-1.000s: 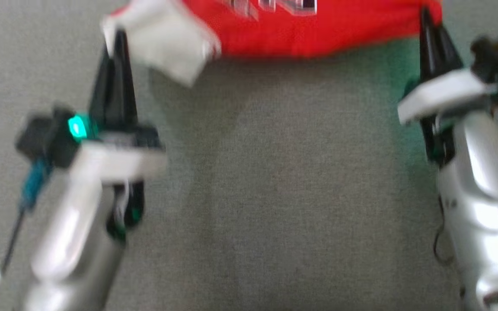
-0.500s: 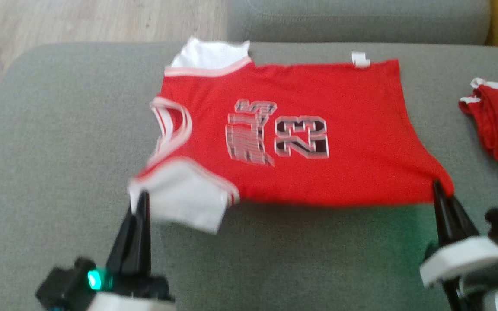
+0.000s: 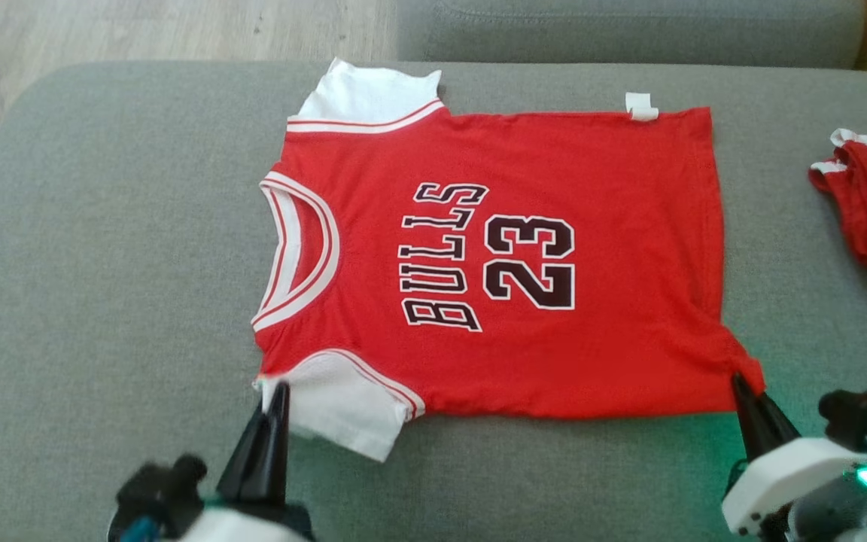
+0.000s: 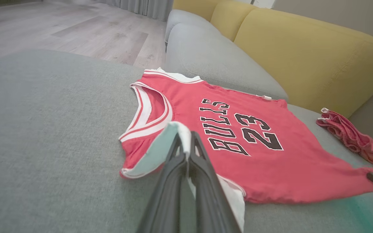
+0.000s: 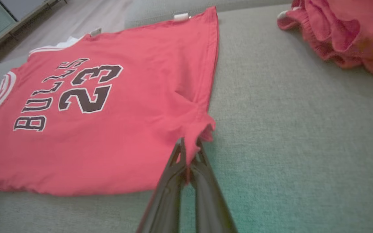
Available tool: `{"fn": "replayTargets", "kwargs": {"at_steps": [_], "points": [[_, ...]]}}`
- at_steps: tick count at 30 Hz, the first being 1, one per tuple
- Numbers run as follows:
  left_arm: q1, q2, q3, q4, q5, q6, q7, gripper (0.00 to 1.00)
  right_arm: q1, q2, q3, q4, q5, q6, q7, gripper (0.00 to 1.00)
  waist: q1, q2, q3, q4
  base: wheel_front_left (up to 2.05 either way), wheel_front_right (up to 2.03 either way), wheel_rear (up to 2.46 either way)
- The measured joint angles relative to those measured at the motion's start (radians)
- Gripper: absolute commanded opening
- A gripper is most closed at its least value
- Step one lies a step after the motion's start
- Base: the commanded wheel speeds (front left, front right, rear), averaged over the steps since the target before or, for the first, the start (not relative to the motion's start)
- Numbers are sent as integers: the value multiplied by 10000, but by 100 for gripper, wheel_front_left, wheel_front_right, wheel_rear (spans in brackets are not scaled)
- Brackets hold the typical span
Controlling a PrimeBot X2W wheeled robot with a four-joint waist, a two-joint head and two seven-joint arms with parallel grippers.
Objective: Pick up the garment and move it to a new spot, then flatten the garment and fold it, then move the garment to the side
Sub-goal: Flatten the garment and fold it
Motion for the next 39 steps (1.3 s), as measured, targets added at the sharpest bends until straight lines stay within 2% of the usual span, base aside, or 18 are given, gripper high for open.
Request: {"fn": "replayTargets", "kwargs": {"at_steps": [8, 15, 24, 30, 31, 32, 33, 34, 35, 36, 39], "points": [[-2063, -121, -81, 1386, 40, -715, 136, 0, -1118, 0, -23, 924, 309, 0, 104, 0, 2, 0, 262, -77, 0, 0, 0], [-4381, -115, -86, 2765, 284, -1367, 573, 0, -2719, -2, -6, 1883, 675, 0, -56, 0, 1, 0, 568, -332, 0, 0, 0], [-6551, -506, -59, 4870, 543, -1649, 324, 0, -4527, -12, 92, 3381, 635, 0, -690, 0, 2, -1, 1187, -590, 0, 0, 0], [-7013, -807, -50, 5743, 715, -1726, -543, 0, -4939, -17, 330, 4019, 554, 0, -1026, 0, 1, -1, 1423, -730, 0, 0, 0], [-7065, -838, -40, 5850, 719, -1766, -717, 0, -4982, -21, 397, 4094, 554, 0, -1101, 2, 1, 0, 1434, -742, 0, 0, 0], [-7122, -878, -40, 5988, 719, -1801, -855, 0, -5030, -21, 454, 4172, 554, 0, -1204, 20, 1, -1, 1439, -751, 0, 0, 0], [-7176, -911, -29, 6105, 719, -1801, -945, 0, -5098, -21, 546, 4232, 554, 0, -1358, 89, 1, -1, 1439, -758, 0, 0, 0], [-7210, -949, -8, 6201, 719, -1799, -1057, 2, -5168, -25, 612, 4266, 520, 0, -1461, 100, 1, 0, 1434, -762, 0, 0, 0], [-7224, -988, 4, 6291, 719, -1799, -1158, 43, -5233, -27, 688, 4293, 477, 0, -1570, 100, 1, -1, 1426, -762, 0, 0, 0], [-7221, -1028, 8, 6364, 719, -1799, -1239, 100, -5287, -27, 717, 4291, 506, 0, -1758, 100, 1, -1, 1412, -756, 0, 0, 0], [-7191, -1124, 107, 6397, 713, -1801, -1384, 100, -5340, -33, 767, 4130, 577, 0, -2564, 100, 0, -1, 1364, -705, 0, 0, 0]]}}
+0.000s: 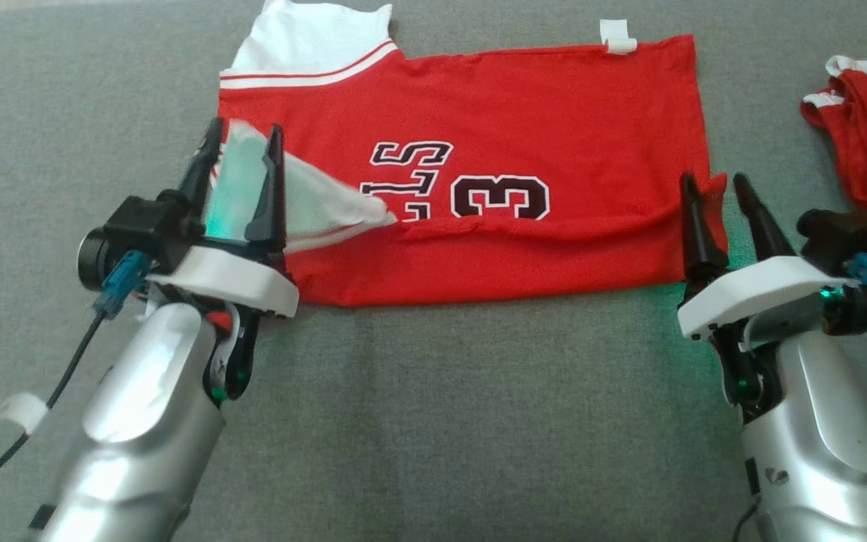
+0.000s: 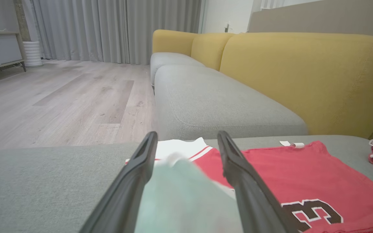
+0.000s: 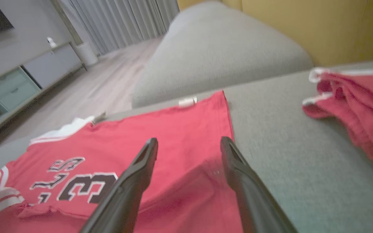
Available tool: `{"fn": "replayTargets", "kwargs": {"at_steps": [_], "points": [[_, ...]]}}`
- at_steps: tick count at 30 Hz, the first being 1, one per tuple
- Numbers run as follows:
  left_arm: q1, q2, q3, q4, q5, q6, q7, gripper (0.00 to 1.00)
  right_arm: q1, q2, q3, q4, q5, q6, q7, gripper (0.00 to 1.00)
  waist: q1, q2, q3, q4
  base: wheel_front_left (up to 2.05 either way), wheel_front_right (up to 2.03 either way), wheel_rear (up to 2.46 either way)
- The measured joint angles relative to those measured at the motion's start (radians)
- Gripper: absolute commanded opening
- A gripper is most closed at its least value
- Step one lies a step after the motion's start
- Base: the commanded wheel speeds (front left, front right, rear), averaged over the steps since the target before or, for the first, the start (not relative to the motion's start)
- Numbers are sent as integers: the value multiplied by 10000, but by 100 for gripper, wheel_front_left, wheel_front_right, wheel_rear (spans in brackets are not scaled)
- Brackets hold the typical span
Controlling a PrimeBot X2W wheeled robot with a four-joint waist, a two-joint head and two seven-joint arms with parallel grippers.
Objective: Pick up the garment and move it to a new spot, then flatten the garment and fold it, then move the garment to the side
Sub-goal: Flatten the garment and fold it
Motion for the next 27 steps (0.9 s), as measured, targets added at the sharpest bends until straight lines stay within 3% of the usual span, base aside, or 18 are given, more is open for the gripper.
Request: {"fn": "replayTargets", "kwargs": {"at_steps": [6, 11, 20, 24, 27], "points": [[707, -4, 234, -660, -107, 12, -261, 100, 120, 2, -328, -435, -303, 0, -633, 100, 0, 0, -190, 139, 0, 0, 0], [2114, 90, 443, -1831, -428, 194, -303, 100, 920, 2, -811, -1312, -1235, 0, -639, 100, -1, 0, -352, 275, 0, 0, 0], [4370, 240, 694, -2832, -1603, 872, 884, 100, 2544, 12, -754, -2370, -1448, 0, 259, 100, -2, 0, -467, 453, 0, 0, 0], [4516, 213, 1118, -2759, -2343, 1110, 1409, 100, 2663, 13, -759, -2614, -1599, 0, 715, 100, -1, 0, -277, 440, 0, 0, 0], [4344, 222, 1170, -2546, -2399, 1057, 1425, 100, 2646, 13, -729, -2731, -1668, 0, 901, 100, -1, 0, -97, 388, 0, 0, 0]]}}
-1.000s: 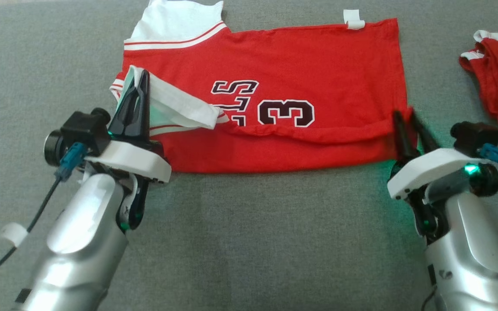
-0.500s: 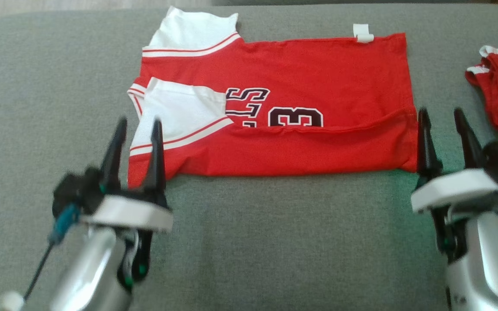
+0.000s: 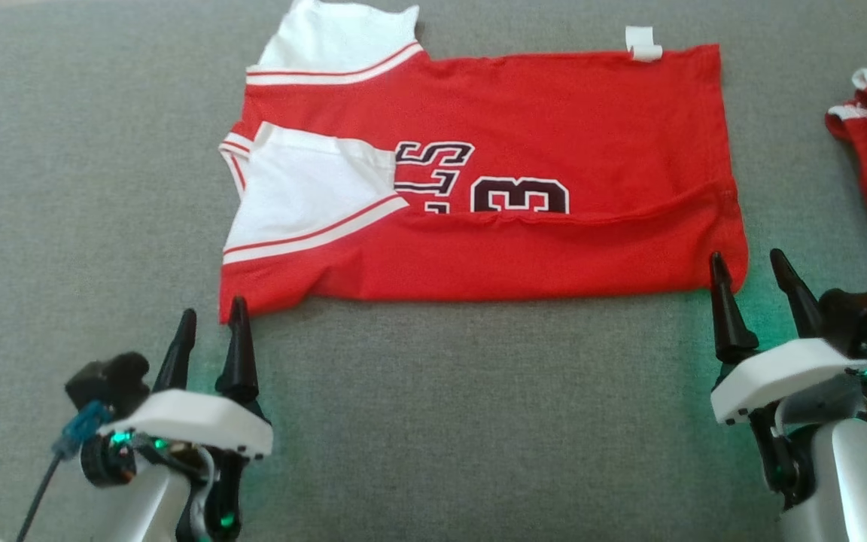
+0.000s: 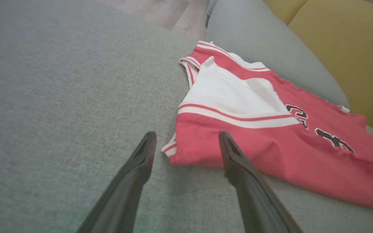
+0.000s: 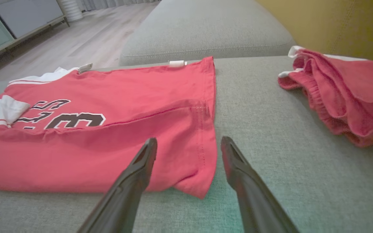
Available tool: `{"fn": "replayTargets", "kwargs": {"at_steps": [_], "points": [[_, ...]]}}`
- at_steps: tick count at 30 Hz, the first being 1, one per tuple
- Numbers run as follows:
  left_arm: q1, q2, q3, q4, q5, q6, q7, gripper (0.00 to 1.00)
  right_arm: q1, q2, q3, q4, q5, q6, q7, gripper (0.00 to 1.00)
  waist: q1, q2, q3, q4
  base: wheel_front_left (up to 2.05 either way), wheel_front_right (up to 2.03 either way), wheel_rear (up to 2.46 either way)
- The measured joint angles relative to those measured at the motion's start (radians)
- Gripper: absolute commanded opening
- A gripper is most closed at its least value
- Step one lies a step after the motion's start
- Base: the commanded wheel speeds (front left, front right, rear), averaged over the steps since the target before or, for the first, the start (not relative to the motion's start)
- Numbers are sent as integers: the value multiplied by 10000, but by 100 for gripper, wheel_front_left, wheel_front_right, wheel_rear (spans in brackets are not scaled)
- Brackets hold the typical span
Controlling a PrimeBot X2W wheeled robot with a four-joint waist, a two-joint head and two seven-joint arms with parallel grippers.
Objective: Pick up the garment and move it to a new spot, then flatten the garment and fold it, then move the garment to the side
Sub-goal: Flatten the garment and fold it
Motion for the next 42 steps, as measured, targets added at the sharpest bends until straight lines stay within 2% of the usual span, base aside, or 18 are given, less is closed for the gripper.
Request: {"fn": "replayTargets", "kwargs": {"at_steps": [9, 10, 12, 13, 14, 19, 20, 22, 24, 31, 35, 42], "points": [[-709, -163, -8, 884, -355, -96, 476, 98, -580, 0, 40, 265, -8, 0, 420, 100, 1, 0, 540, -236, 0, 0, 0], [-744, -165, -8, 924, -355, -146, 433, 48, -629, 0, 58, 362, 4, 0, 428, 100, 2, 0, 579, -251, 0, 0, 0], [-872, -171, -23, 1074, -351, -188, 426, 28, -689, 0, 107, 633, 201, 0, 545, 100, 1, 0, 643, -262, 0, 0, 0], [-923, -190, -27, 1118, -349, -259, 351, 11, -716, 0, 107, 780, 217, 0, 614, 100, 2, 0, 667, -256, 0, 0, 0], [-969, -219, -56, 1152, -330, -278, 290, 0, -743, -2, 104, 913, 192, 0, 614, 100, 2, 0, 684, -239, 0, 0, 0], [-1106, -337, -67, 1156, -153, -359, -196, 0, -840, -2, 209, 1386, 395, 0, 815, 98, 1, 0, 703, -119, 0, 0, 0], [-1109, -336, -69, 1149, -132, -360, -278, 0, -891, -10, 207, 1473, 435, 0, 819, 74, 1, 0, 689, -93, 0, 0, 0], [-1111, -336, -81, 1118, -42, -378, -401, 0, -1025, -12, 213, 1632, 520, 0, 872, 35, 1, 0, 645, -43, 0, 0, 0], [-1115, -326, -92, 922, 44, -481, -589, 0, -1093, -12, 245, 1783, 909, 0, 855, 0, 1, 0, 538, 21, 0, 0, 0], [-944, -81, -222, -272, 221, -405, -621, 0, -995, -6, -201, 1386, 1233, 0, 955, 0, 0, 0, 4, 127, 0, 0, 0], [-74, 240, -384, -1467, 240, -52, -244, 0, -319, 4, -608, 445, 1133, 0, 1630, 0, 0, 0, -348, 197, 0, 0, 0], [2247, 792, -803, -2995, 280, 719, 698, 0, 1996, 25, -920, -1175, 1250, 0, 2844, 0, -1, 0, -634, 295, 0, 0, 0]]}}
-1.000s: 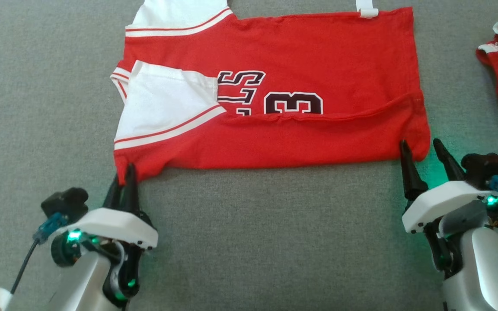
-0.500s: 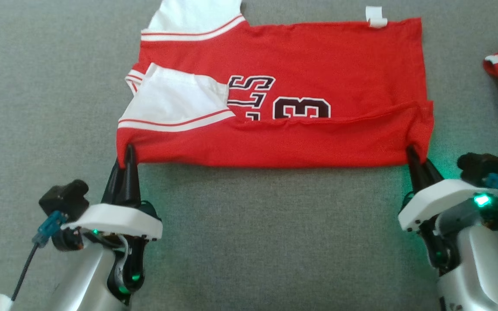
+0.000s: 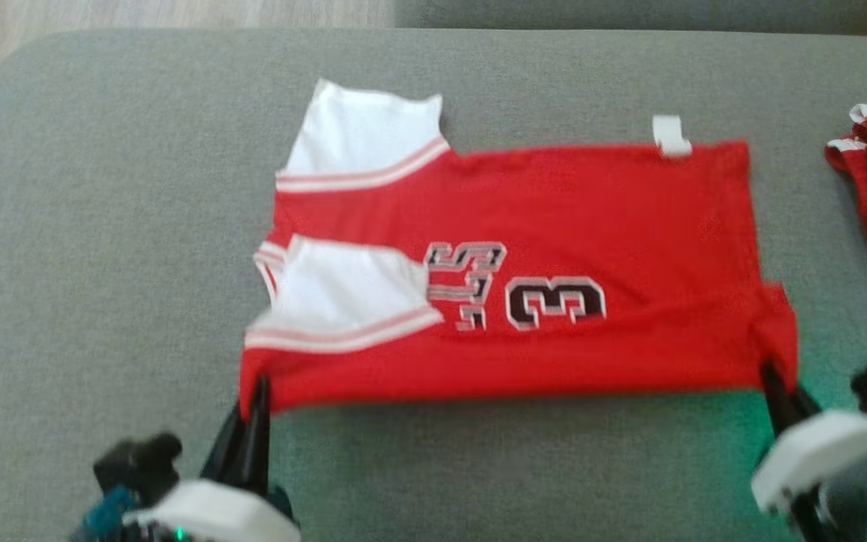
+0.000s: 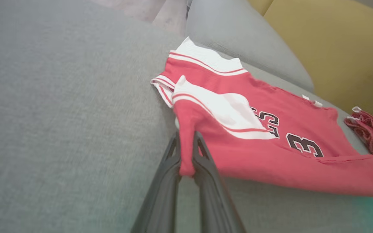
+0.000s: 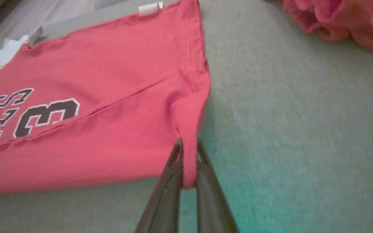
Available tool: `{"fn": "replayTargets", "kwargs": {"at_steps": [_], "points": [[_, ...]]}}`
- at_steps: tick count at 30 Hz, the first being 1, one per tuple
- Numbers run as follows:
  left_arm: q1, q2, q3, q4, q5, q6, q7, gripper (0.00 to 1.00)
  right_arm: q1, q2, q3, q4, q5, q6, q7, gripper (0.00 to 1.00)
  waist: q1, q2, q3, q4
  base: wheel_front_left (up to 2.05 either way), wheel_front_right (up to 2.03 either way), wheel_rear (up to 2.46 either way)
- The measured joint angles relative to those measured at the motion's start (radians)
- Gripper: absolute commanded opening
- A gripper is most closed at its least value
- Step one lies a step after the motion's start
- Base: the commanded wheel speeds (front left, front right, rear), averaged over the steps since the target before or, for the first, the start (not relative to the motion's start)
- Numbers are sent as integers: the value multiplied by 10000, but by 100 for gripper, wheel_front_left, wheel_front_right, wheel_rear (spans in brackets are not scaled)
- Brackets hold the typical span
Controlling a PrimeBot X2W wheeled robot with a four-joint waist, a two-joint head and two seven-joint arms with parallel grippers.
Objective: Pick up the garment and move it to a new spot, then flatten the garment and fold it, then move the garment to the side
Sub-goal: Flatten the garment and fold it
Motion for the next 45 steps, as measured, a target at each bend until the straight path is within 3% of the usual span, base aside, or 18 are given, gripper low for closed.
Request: {"fn": "replayTargets", "kwargs": {"at_steps": [8, 9, 10, 11, 12, 13, 17, 22, 27, 31, 36, 45], "points": [[931, 38, -104, -410, -194, 267, 94, 0, 1385, 27, -58, -796, 426, 0, 360, 0, 0, 0, 127, -68, 0, 0, 0], [952, 36, -105, -368, -203, 270, 94, 0, 1377, 27, -56, -800, 424, 0, 359, 15, 1, 0, 135, -95, 0, 0, 0], [973, 36, -105, -313, -255, 270, 107, 0, 1375, 27, -46, -798, 424, 0, 347, 74, 2, 0, 135, -122, 0, 0, 0], [975, 52, -128, -253, -265, 272, 167, 24, 1371, 29, -31, -794, 422, 0, 330, 100, 2, 0, 125, -150, 0, 0, 0], [975, 75, -167, -194, -261, 272, 196, 93, 1371, 29, -15, -786, 420, 0, 328, 100, 1, 0, 110, -179, 0, 0, 0], [974, 94, -169, -144, -261, 309, 198, 100, 1371, 29, -23, -784, 424, 0, 263, 100, 1, 0, 90, -213, 0, 0, 0], [959, 276, -161, -155, -217, 349, 282, 100, 1370, 29, -54, -830, 424, 0, 61, 100, 1, 0, -4, -314, 0, 0, 0], [266, 963, -92, -627, 251, 330, 746, 100, 1236, 29, -174, -1413, 209, 0, -316, 100, 1, 0, -112, -525, 0, 0, 0], [-2305, 1881, 123, -1202, 857, -82, 1881, 100, 259, 19, 65, -1990, -307, 0, -301, 100, 1, 0, 78, -716, 0, 0, 0], [-5065, 2190, 221, -1204, 1143, -566, 2800, 100, -1007, -125, 591, -2138, -548, 0, -146, 100, 3, 0, 464, -927, 0, 0, 0], [-7454, 2253, 165, 282, 1106, -1131, 4067, 100, -2372, -466, 1415, -2027, -541, 0, -65, 100, 3, 0, 1053, -1380, 0, 0, 0], [-8635, 2410, -232, 3219, 1172, -1597, 5346, 100, -3956, -696, 2575, -1476, -337, 0, -353, 100, 5, -1, 2349, -2395, 0, 0, 0]]}}
